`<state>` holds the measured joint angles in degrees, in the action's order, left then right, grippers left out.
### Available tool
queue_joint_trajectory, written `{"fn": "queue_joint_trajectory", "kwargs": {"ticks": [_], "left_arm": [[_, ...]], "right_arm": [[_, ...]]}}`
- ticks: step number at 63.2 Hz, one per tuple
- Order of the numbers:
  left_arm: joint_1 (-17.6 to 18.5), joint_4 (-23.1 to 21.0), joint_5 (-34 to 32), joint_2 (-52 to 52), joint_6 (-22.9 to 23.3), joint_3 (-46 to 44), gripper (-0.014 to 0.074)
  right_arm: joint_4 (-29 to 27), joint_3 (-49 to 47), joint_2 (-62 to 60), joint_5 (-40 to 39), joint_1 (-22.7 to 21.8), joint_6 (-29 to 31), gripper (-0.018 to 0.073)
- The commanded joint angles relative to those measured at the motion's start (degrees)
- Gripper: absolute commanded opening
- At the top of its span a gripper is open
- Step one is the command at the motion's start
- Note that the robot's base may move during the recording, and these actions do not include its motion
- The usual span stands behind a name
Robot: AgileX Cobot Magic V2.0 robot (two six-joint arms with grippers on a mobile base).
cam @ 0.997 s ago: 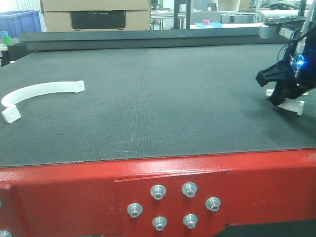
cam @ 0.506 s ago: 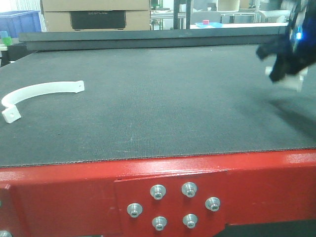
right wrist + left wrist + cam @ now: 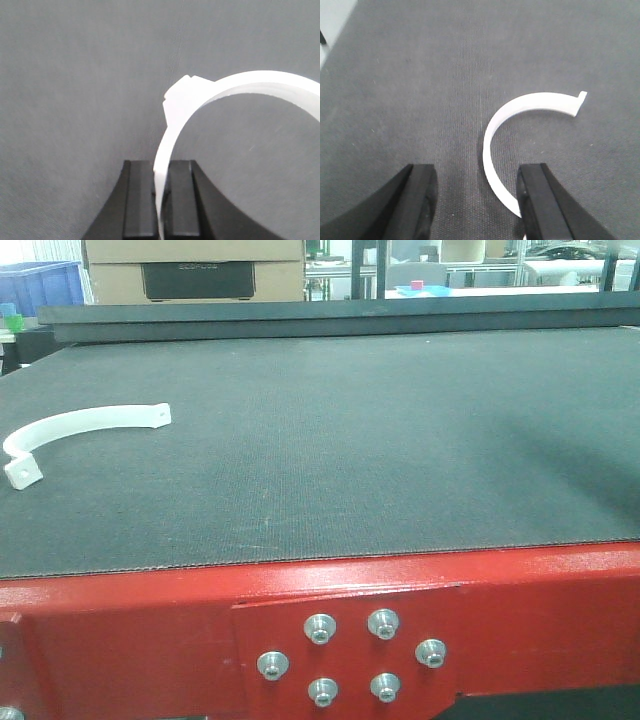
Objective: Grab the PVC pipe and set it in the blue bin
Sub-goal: 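Lower the left gripper onto the other white arc piece and close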
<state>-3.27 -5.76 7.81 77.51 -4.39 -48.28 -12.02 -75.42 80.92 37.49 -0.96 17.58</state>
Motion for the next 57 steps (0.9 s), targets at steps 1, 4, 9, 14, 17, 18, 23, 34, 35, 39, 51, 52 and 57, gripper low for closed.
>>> {"fn": "queue_joint_trajectory", "kwargs": {"ticks": [1, 4, 9, 14, 17, 18, 23, 34, 35, 39, 51, 52, 57], "left_arm": [[-0.1, -1.9, -2.0, 3.0, 0.3, -1.9, 0.0289], [-0.1, -2.0, -1.3, 4.9, 0.3, -3.4, 0.0289], [-0.1, -4.0, 0.3, 7.9, 0.3, -6.4, 0.0289], [-0.1, -5.4, 1.6, 10.5, 0.3, -9.3, 0.0289], [-0.1, -6.5, 3.4, 12.2, 0.3, -11.7, 0.0289], [-0.1, -6.8, 3.9, 12.9, 0.3, -12.2, 0.0289], [-0.1, -7.0, 6.9, 15.5, 0.3, -15.4, 0.0289], [-0.1, -7.1, 11.5, 19.1, 0.3, -19.4, 0.0289], [-0.1, -7.1, 11.5, 19.2, 0.3, -19.5, 0.0289], [0.0, -7.1, 11.4, 19.8, 0.3, -19.5, 0.0288], [0.0, -7.1, 11.3, 21.8, 0.3, -19.5, 0.0288], [0.0, -7.1, 11.3, 22.1, 0.3, -19.5, 0.0288], [0.0, -7.0, 11.3, 22.9, 0.3, -19.5, 0.0288]], "right_arm": [[-0.3, -0.5, -4.8, 0.1, 0.0, 0.5, -0.0169], [-0.3, -0.5, -7.0, 0.4, 0.0, 0.5, -0.0169], [-0.3, -0.5, -10.2, 1.0, 0.0, 0.5, -0.0169], [-0.3, -0.5, -12.7, 1.4, 0.0, 0.5, -0.0169], [-0.3, -0.5, -14.0, 1.5, 0.0, 0.5, -0.0169], [-0.3, -0.5, -14.3, 1.5, 0.0, 0.5, -0.0169], [-0.3, -0.5, -15.5, 1.8, 0.0, 0.5, -0.0169], [-0.3, -0.5, -16.4, 2.5, 0.0, 0.5, -0.0169], [-0.3, -0.5, -16.4, 2.6, 0.0, 0.5, -0.0169], [-0.3, -0.5, -16.4, 3.2, 0.0, 0.5, -0.0169], [-1.0, -0.5, -16.4, 4.5, 0.0, 0.5, -0.0169], [-1.0, -0.5, -16.4, 4.5, 0.0, 0.5, -0.0169], [-1.5, -0.5, -16.4, 4.5, 0.0, 0.5, -0.0169]]}}
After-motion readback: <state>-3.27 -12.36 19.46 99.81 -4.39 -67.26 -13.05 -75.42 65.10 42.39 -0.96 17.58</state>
